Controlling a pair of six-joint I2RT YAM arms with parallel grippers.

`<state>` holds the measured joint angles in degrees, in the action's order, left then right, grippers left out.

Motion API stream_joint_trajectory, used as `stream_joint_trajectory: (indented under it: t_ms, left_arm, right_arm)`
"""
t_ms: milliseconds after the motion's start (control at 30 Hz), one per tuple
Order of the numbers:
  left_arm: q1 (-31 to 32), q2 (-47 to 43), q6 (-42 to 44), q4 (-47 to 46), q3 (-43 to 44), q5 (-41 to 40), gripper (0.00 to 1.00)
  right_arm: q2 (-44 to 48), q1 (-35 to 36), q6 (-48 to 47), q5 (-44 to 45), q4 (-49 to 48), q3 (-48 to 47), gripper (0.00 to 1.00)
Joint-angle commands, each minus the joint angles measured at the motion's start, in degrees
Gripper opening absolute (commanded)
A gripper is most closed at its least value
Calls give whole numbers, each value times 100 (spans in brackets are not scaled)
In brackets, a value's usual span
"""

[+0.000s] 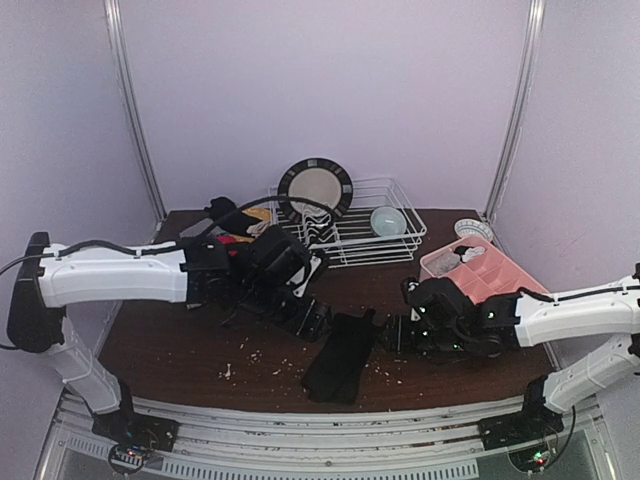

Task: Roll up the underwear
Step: Move the underwear to the center of the board, then adjust the underwear at the center of the board.

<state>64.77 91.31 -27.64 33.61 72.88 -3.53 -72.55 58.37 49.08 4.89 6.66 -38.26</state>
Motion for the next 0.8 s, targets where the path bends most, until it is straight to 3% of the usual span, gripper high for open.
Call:
stream_joint_trajectory:
  t_ms: [0, 167, 367, 467, 567, 667, 767]
  left_arm:
    - [547, 143, -574, 385, -360, -731, 79]
    - [747, -134, -1140, 86, -1039, -917, 79]
    - [747, -126, -1198, -164, -1303, -857, 78]
    - [756, -47, -1151, -203, -1307, -839, 78]
    - [756, -55, -1147, -248, -1366, -839, 77]
    - [756, -90, -1148, -259, -1444, -834, 76]
    - [756, -130, -1160, -268, -1501, -825, 76]
  right_arm:
    - [-289, -386, 149, -835, -613, -14, 57]
    - [-757, -461, 674, -868, -1285, 48, 60]
    - [-1331, -715, 545, -776, -1215, -317, 59]
    - [-1666, -813, 363, -839, -1020, -609, 52]
    - [-1939, -895, 279, -825, -911, -684, 39]
    - [-2043, -941, 335, -825, -948, -496, 25]
    - [-1972, -943, 394, -809, -1180, -84, 18]
